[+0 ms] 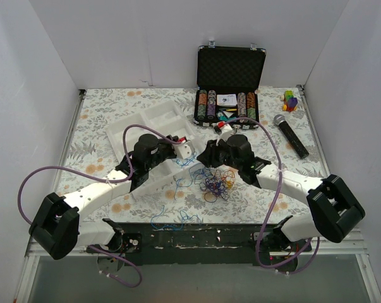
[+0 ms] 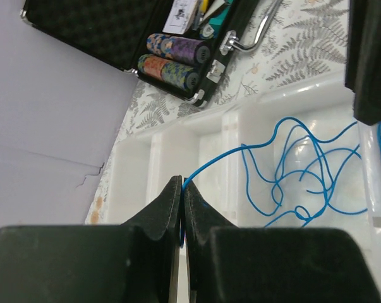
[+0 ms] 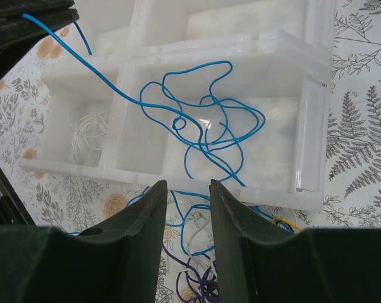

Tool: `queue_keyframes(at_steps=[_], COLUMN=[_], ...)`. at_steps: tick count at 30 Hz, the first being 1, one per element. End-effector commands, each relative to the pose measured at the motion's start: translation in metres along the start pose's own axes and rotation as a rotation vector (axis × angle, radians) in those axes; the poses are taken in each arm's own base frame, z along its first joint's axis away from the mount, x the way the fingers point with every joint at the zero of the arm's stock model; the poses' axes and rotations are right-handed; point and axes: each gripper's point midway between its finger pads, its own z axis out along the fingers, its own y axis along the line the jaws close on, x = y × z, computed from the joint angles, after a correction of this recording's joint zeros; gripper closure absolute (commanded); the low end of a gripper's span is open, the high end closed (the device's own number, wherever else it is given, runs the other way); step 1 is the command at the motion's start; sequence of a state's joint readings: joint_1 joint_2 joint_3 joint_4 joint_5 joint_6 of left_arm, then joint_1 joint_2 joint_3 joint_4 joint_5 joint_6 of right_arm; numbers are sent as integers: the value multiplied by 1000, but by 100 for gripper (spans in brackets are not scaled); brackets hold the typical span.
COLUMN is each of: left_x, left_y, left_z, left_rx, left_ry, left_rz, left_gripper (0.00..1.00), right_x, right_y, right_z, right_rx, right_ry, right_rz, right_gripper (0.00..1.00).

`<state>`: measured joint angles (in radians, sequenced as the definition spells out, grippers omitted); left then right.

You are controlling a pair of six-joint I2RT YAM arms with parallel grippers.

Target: Untangle the cables

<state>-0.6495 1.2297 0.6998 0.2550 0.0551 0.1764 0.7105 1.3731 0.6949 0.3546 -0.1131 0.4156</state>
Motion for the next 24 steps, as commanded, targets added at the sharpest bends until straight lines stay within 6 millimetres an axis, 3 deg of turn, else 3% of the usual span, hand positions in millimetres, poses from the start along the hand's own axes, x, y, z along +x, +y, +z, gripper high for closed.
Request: queue_keyframes(at_steps=[1,6,12,18,24], left_x=[-11,-8,-8,23,33], left_y=[-10,-23,-49,-65,-55], left_z=[-2,6,7,14,20], left_rx=[99,196,325,406,345], left_ry=[-45,-10,-24,126,179], left_rz=[56,27,30,25,36], left_gripper=[100,100,100,100,100], right_x=[-21,-46,-66,-57,-46], right_y=[11,22,24,15,16], right_z=[-3,-29,-36,-35,-14], right_rx=[-43,-115,-94,-81,-116], right_ry=[-69,-198,-211,-205,-154], right_rz=[-1,10,-13,18,62], right_gripper=[59,59,57,55,56])
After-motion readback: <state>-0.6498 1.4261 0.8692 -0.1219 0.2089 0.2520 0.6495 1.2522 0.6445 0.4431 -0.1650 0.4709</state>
